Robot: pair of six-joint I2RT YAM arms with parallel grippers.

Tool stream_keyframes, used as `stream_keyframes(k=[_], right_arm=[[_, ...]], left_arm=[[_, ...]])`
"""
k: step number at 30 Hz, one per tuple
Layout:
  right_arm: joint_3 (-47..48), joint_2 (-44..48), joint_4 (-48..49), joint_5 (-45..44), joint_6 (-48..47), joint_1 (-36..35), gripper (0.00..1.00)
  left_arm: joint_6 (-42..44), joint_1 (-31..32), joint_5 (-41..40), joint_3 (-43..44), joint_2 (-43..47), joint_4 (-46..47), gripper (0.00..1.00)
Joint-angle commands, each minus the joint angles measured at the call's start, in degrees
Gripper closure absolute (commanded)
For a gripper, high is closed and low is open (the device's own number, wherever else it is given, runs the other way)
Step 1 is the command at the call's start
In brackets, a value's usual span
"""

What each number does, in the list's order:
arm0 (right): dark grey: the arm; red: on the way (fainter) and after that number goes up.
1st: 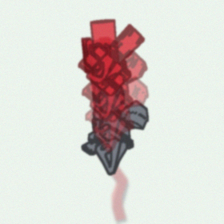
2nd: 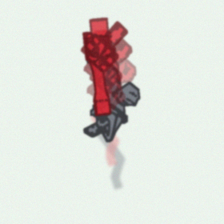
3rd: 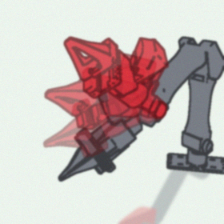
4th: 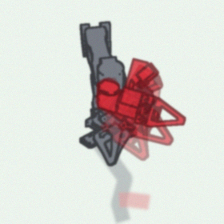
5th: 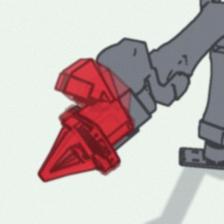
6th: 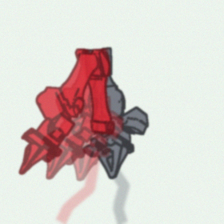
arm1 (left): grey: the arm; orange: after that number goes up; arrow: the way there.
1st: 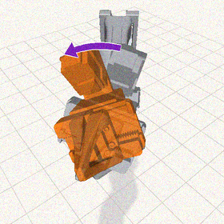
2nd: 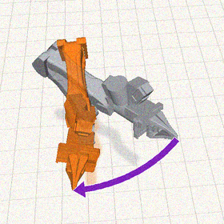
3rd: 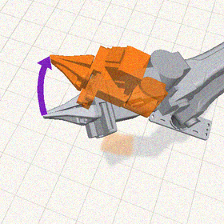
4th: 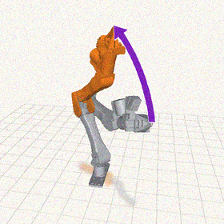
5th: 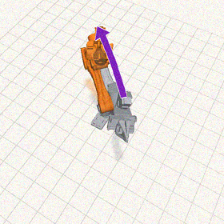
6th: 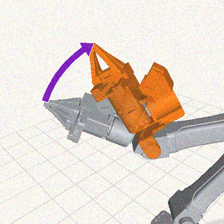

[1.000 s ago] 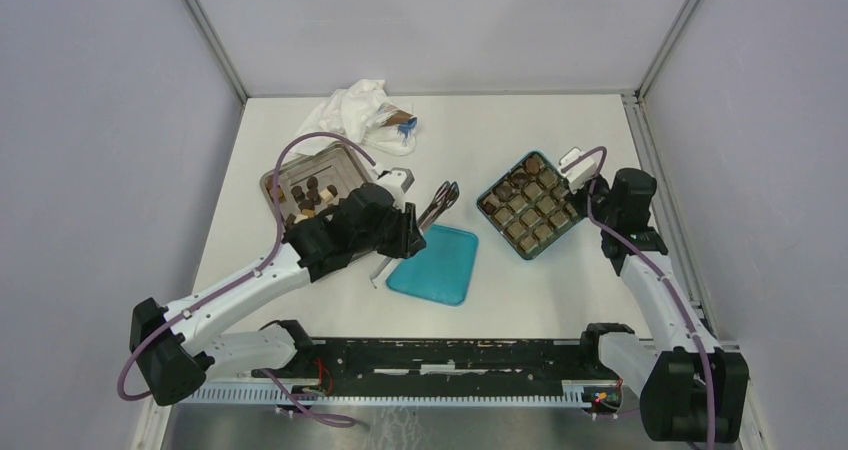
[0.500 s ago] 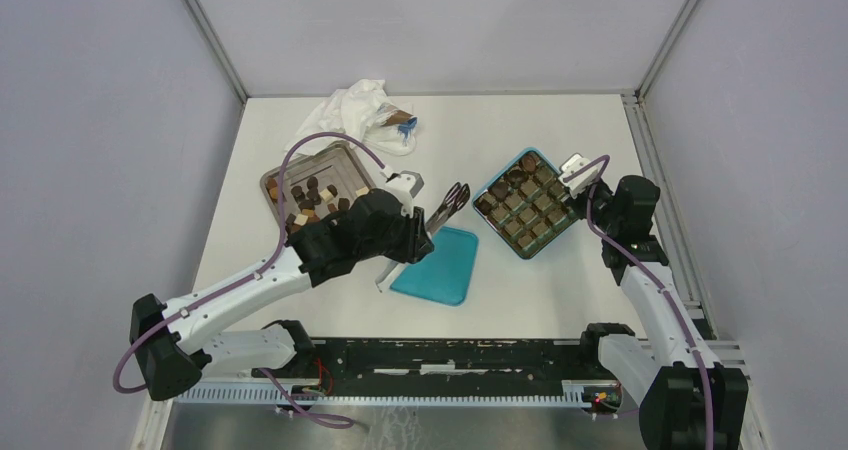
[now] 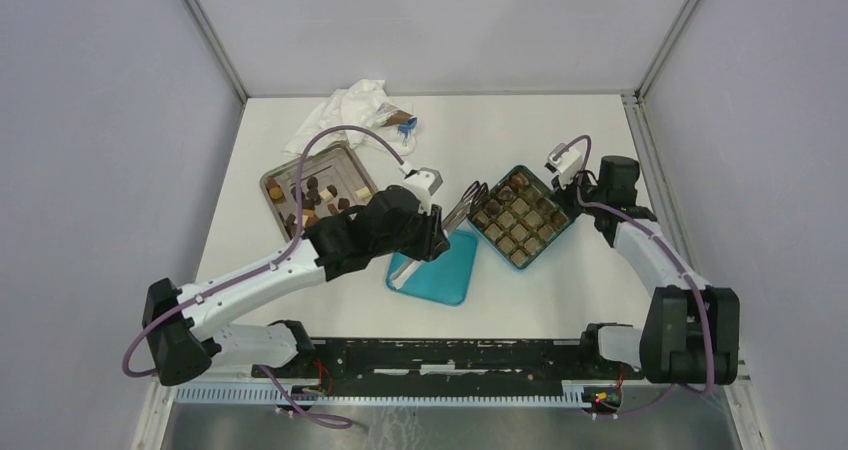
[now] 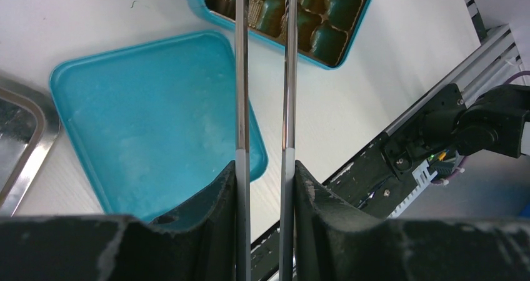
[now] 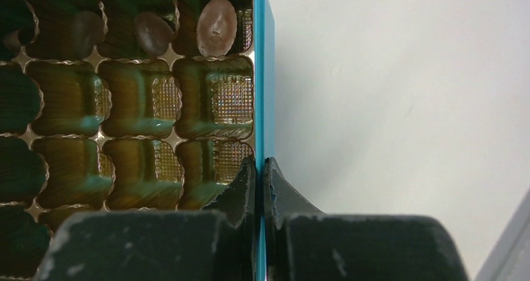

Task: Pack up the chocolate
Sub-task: Place the packing box at the center of the board, then place the fake chocolate in the packing box.

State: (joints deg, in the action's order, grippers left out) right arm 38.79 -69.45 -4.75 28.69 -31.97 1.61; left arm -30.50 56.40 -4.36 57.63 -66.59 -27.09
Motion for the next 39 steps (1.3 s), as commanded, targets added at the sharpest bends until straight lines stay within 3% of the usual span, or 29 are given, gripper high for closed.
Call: stream_keyframes(k=[1,11,17,20,39], right_arm=[[7.5,-6.2,-4.3,1.1,2.6,0.0,1.00],[12.6,-16.6,-11.2,0.1,3.4,0.1,0.84],[12.5,-13.1,-11.5,0.0,3.2,1.1,0.54],[12.2,-10.3,-11.3,0.7,3.1,2.6,0.47],[9.2,-3.5,-7.6,6.6,5.5,8.5,0.45]], left_arm=[[2.1,0.7,0.4,5.4,-3.7,6.0,0.98],[5.1,0.7,4.1,14.0,-19.1,7.9,0.98],[5.9,0.7,4.1,19.3,-26.7,7.7,0.98],[6.2,0.8,4.1,22.4,-29.7,7.1,0.98],[7.2,2.4,-0.2,36.9,-44.4,-0.3,0.92]])
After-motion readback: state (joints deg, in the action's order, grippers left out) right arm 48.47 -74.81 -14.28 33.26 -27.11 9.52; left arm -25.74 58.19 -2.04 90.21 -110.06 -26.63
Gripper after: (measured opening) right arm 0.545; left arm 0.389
